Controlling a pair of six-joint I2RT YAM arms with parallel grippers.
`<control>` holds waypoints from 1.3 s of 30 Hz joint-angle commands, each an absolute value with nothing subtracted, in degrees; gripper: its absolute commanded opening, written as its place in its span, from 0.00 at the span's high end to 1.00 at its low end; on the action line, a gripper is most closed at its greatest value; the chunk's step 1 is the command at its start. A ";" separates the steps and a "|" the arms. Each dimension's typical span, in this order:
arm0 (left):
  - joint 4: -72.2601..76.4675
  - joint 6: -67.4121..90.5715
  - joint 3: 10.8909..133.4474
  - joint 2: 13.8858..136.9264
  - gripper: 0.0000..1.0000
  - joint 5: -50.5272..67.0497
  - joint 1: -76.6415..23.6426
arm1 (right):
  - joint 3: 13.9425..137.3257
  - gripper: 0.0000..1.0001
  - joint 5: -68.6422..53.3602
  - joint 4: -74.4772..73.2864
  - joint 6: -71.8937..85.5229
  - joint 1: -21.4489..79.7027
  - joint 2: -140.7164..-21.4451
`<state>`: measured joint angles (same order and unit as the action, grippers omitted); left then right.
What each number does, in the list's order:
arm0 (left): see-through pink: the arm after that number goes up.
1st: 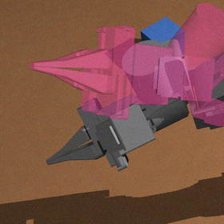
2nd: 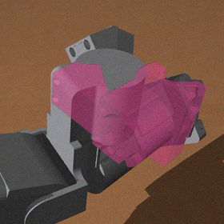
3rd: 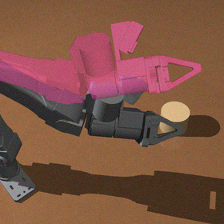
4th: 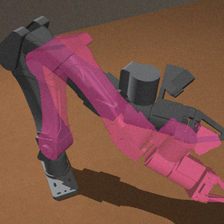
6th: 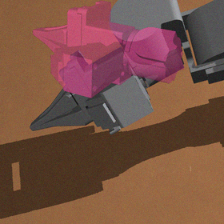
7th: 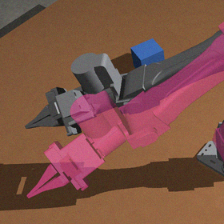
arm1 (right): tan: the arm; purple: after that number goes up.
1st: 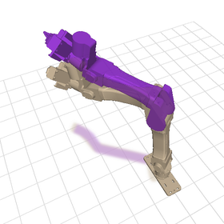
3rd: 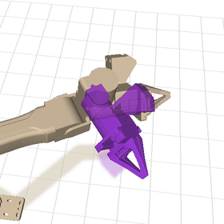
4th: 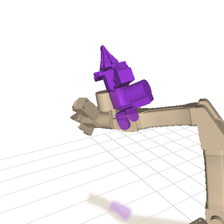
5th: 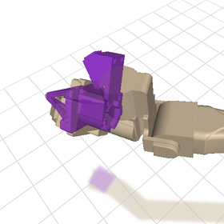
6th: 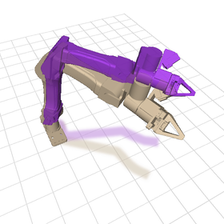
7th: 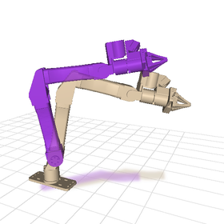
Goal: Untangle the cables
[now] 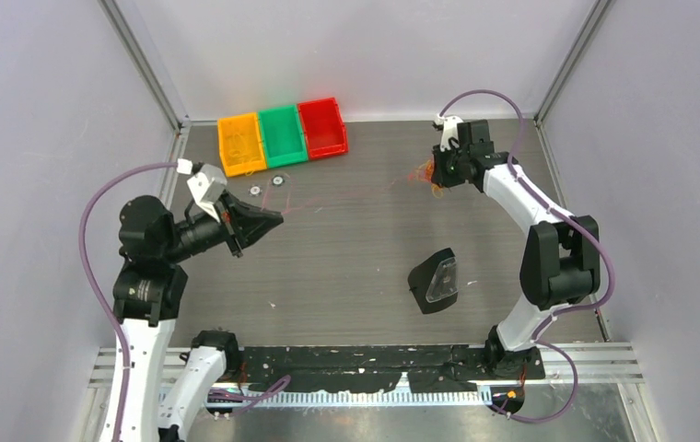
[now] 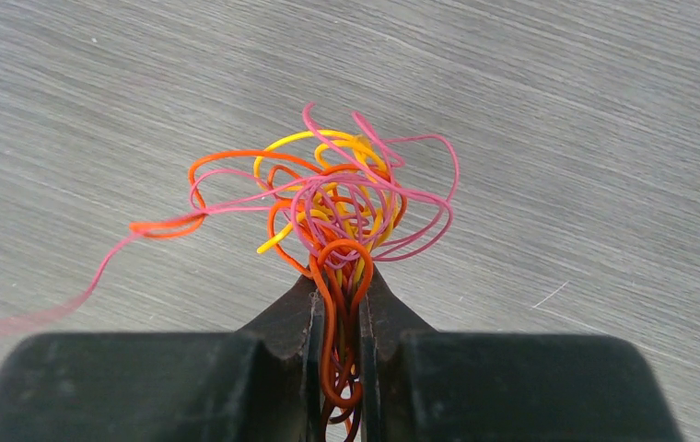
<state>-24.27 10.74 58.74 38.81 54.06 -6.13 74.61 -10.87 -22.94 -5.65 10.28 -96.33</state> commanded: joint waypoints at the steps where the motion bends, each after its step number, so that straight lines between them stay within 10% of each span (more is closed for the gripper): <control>1: -22.57 14.10 64.87 41.79 1.00 59.96 -2.54 | 79.14 0.90 -5.07 -23.00 -8.27 9.50 -98.80; 17: -9.49 29.18 74.38 46.82 1.00 70.41 9.17 | 85.30 0.84 -4.72 -26.78 -10.71 3.99 -107.62; 28: -2.88 33.89 78.29 49.97 1.00 68.73 11.77 | 85.79 0.56 -17.21 -29.75 -11.68 3.03 -106.85; 34: 1.65 37.32 83.22 52.26 1.00 66.87 13.46 | 86.31 0.78 -13.23 -30.63 -13.72 3.06 -107.23; 39: 3.66 40.94 90.45 55.21 1.00 66.30 15.99 | 86.76 0.76 -7.06 -31.47 -16.37 2.73 -110.81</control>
<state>-1.50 36.97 84.68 53.74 67.59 14.26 84.18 -12.32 -31.22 -13.65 3.33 -108.84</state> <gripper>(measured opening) 0.010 0.228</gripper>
